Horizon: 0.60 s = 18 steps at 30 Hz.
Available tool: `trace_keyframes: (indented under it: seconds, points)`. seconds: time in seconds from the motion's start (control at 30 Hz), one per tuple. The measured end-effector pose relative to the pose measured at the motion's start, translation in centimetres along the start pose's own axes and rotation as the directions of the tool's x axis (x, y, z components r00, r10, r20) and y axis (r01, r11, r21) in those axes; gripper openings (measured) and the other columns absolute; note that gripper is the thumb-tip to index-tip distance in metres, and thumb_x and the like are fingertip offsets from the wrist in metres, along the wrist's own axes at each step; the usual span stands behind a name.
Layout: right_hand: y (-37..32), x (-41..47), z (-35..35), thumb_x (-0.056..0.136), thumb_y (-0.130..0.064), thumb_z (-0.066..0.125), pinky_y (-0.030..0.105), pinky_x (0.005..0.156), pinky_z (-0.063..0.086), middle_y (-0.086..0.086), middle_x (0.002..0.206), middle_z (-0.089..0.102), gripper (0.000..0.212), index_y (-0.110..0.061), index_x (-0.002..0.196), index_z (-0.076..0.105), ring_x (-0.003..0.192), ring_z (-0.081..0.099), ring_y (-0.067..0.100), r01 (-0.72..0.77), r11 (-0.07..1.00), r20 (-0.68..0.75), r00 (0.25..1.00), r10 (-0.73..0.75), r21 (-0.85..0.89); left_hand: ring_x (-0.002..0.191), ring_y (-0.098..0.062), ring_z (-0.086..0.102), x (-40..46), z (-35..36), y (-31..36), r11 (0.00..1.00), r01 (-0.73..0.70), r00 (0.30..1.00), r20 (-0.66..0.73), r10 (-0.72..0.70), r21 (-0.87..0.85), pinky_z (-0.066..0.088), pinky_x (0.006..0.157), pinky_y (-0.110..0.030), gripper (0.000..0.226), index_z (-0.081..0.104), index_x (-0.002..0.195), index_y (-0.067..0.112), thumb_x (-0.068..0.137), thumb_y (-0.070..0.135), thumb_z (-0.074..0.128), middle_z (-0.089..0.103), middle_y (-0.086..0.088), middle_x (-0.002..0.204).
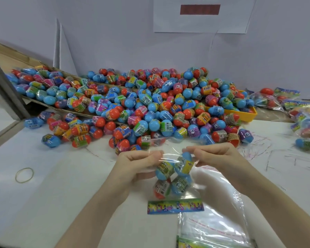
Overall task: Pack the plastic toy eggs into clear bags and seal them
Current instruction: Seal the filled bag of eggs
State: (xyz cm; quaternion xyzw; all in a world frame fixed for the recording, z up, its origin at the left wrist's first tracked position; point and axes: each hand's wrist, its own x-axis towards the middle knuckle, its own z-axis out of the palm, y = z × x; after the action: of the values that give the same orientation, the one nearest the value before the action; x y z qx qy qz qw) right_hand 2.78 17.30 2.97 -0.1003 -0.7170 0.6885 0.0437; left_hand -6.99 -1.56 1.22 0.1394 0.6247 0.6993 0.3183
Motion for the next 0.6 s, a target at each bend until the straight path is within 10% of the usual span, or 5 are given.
trace_keyframes:
  seconds: [0.6]
  points:
    - [0.4,0.0,0.0,0.055,-0.020,0.071,0.018,0.063,0.054,0.008,0.078,0.073,0.027,-0.016,0.080,0.077,0.067,0.067,0.010,-0.110,0.983,0.065,0.993,0.101,0.145,0.079,-0.008,0.069,-0.1,-1.3,0.1,0.986,-0.077,0.997,0.034,0.072,0.148,0.054,0.061,-0.019,0.028,0.078,0.082,0.021,0.059,0.033,0.068,0.074,-0.003,0.088]
